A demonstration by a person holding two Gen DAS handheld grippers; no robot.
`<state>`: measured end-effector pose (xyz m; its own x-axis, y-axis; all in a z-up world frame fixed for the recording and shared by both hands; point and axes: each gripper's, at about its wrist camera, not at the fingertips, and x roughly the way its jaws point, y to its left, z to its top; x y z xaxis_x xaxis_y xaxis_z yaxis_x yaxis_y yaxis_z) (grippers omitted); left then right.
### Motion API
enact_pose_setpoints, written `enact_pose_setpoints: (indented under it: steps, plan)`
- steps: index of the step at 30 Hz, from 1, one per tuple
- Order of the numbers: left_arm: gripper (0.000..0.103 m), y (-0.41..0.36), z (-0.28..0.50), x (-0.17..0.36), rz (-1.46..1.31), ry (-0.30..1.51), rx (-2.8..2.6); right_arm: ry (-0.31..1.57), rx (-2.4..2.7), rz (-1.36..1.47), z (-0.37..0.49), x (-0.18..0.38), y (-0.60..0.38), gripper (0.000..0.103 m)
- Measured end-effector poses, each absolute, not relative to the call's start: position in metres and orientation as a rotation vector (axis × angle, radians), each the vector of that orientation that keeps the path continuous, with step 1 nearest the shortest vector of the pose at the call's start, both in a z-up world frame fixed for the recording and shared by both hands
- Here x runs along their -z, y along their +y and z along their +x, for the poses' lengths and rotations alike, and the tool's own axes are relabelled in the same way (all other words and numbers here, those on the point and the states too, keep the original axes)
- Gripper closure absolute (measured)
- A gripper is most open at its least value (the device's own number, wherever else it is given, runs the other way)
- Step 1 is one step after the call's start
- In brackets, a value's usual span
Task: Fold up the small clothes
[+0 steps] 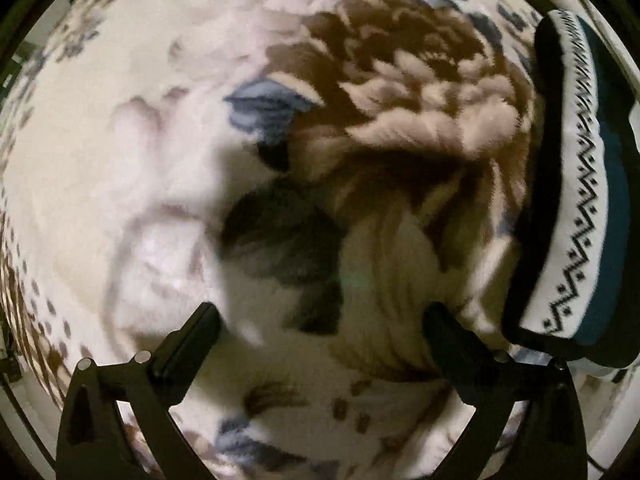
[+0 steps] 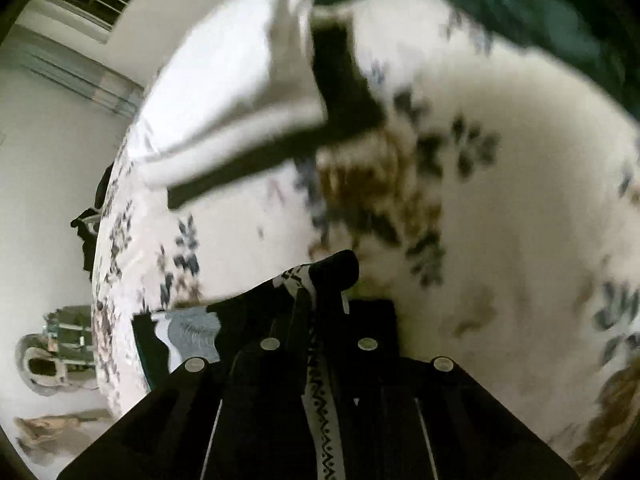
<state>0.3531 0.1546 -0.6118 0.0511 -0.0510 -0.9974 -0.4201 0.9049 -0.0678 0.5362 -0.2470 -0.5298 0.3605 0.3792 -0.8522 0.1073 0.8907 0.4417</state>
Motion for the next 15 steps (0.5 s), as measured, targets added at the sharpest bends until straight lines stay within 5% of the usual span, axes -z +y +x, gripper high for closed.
enact_pose_setpoints:
  steps: [5, 9, 12, 14, 15]
  plan:
    - [0.000, 0.178, 0.354, 0.564, -0.555, 1.382, -0.314, 1.387, -0.160, 0.408, 0.539, 0.559, -0.248, 0.093]
    - [0.000, 0.176, 0.357, 0.530, -0.752, 1.276, -0.209, 1.462, -0.188, 0.538, 0.492, 0.559, -0.271, 0.039]
    - [0.002, 0.160, 0.362, 0.546, -0.905, 1.293, -0.129, 1.578, -0.185, 0.692, 0.447, 0.580, -0.283, 0.037]
    - [0.019, 0.147, 0.369, 0.559, -0.980, 1.303, -0.113, 1.667, -0.162, 0.806, 0.417, 0.604, -0.284, 0.036]
    - [0.043, 0.136, 0.373, 0.564, -1.019, 1.299, -0.102, 1.682, -0.150, 0.838, 0.407, 0.613, -0.283, 0.038]
